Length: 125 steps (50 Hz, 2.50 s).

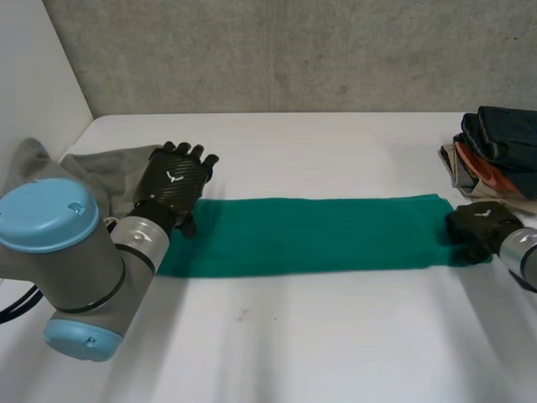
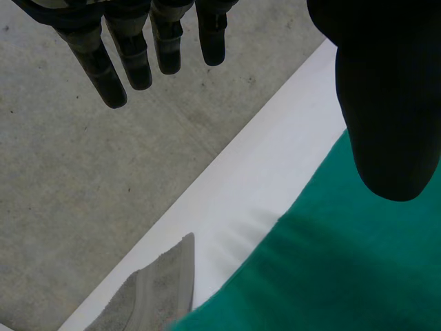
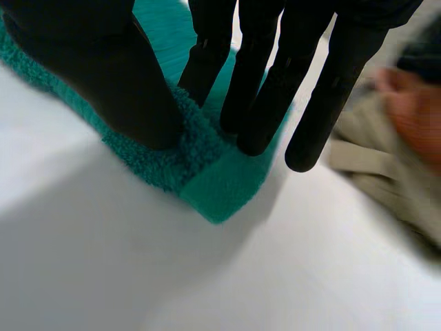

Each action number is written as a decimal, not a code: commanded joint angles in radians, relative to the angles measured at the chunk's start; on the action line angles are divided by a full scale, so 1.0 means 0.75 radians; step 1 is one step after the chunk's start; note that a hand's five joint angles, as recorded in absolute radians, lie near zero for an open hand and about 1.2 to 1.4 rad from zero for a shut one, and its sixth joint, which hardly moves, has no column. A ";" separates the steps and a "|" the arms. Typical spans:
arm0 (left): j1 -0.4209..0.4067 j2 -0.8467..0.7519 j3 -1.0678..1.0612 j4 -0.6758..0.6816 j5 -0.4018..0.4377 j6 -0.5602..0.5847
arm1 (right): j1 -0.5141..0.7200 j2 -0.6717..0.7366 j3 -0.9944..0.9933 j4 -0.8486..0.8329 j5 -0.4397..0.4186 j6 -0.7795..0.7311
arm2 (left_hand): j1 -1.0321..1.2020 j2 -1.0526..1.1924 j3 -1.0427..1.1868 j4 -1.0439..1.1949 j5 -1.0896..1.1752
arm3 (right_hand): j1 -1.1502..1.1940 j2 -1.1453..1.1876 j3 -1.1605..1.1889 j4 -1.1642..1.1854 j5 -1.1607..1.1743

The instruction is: Fold the laundry.

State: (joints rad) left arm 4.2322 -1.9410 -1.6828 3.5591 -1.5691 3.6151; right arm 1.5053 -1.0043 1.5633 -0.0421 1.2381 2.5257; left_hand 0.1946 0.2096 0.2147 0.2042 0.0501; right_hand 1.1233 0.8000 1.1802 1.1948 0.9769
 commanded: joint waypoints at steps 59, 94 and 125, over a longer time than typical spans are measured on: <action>0.049 0.220 -0.135 0.041 0.000 -0.008 | 0.535 -0.050 0.065 0.001 0.139 -0.079 | -0.027 -0.047 -0.054 -0.040 -0.067 | 0.360 0.791 0.284 0.264 0.322; -0.051 0.244 -0.004 0.008 -0.088 -0.369 | 0.840 -0.109 -0.190 -0.269 0.034 0.497 | -0.002 -0.022 -0.029 -0.015 -0.042 | -1.265 -0.834 -1.341 -1.360 -1.303; -0.231 -0.116 0.049 -0.409 -0.411 -0.451 | 0.793 0.331 -0.788 0.451 0.093 0.241 | 0.033 0.013 0.006 0.020 -0.007 | -1.265 -0.834 -1.341 -1.360 -1.303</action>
State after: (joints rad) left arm 4.0483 -2.0609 -1.6588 3.2481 -1.8805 3.2659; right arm 2.0988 -0.6901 0.9473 0.3004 1.2095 2.8568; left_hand 0.1974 0.2096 0.2147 0.2042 0.0502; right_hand 0.2244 0.2160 0.2071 0.2106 0.0438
